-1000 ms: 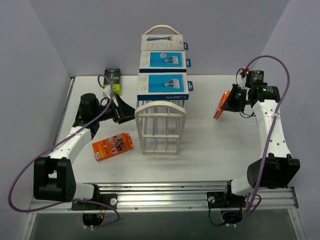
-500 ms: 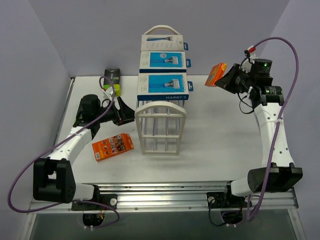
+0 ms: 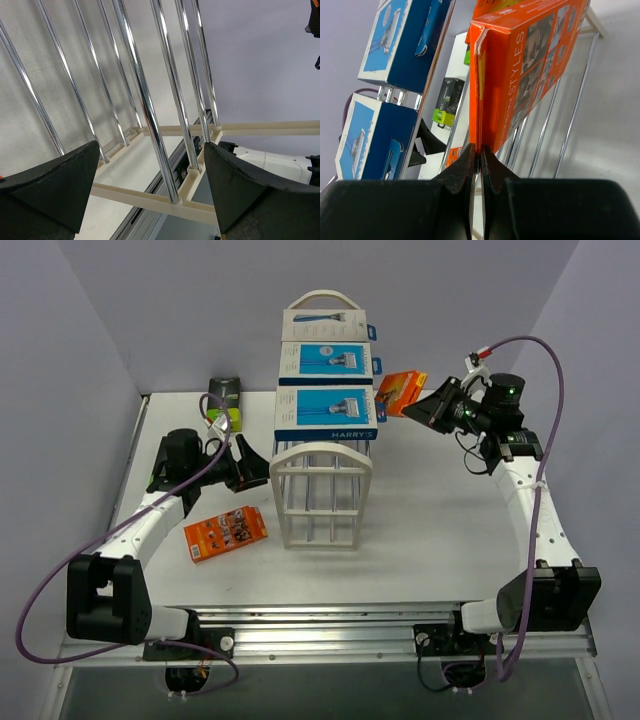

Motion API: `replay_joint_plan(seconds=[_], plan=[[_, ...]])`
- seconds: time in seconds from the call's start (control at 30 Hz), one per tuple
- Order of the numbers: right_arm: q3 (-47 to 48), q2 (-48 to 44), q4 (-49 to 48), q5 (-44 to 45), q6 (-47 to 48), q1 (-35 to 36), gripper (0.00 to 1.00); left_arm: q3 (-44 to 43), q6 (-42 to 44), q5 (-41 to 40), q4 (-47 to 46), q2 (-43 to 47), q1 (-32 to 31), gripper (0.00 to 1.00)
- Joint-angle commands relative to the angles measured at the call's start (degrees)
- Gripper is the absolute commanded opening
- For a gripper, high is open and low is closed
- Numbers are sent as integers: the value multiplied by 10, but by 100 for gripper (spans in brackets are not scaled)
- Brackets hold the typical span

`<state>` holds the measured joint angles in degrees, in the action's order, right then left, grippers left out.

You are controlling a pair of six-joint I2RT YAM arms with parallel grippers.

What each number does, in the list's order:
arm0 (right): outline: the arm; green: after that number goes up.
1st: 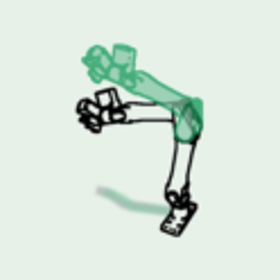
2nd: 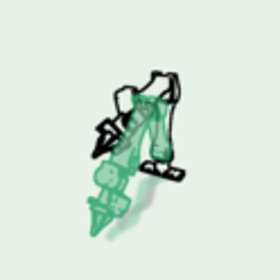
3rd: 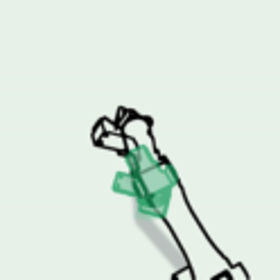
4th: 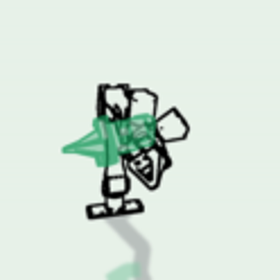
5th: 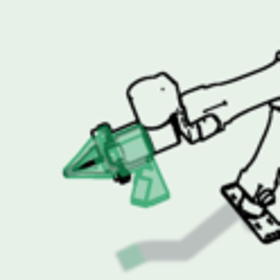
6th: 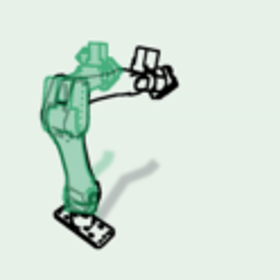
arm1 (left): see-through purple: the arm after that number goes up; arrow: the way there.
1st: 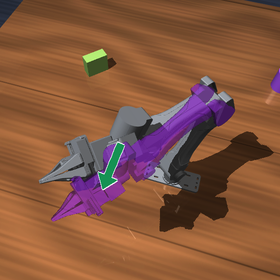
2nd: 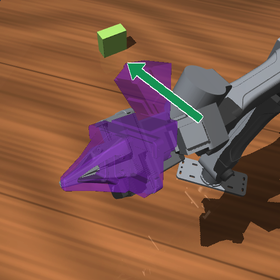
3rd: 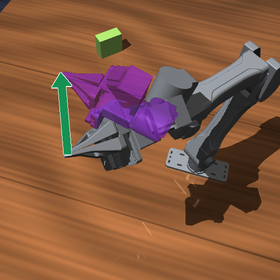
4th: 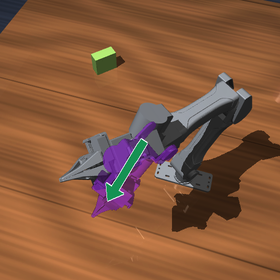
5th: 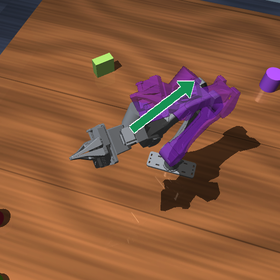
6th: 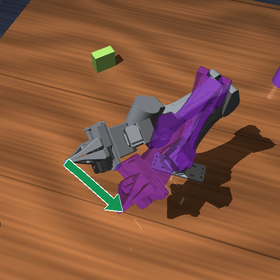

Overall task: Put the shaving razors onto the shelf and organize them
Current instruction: Place the shaving razor onto shelf

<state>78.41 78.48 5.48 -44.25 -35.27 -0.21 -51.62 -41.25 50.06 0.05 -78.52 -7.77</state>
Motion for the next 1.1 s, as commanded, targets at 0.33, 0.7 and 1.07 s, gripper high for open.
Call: replay_joint_plan(seconds=[0.33, 0.7, 1.07], plan=[[-76, -82, -143, -68, -45, 28, 0, -31, 21, -11, 19, -1, -5, 94], [-177, -103, -269, -95, -128, 42, 0, -34, 31, -21, 32, -5, -7, 94], [-236, -115, -357, -104, -176, 58, 0, -35, 33, -23, 36, -7, -8, 94]])
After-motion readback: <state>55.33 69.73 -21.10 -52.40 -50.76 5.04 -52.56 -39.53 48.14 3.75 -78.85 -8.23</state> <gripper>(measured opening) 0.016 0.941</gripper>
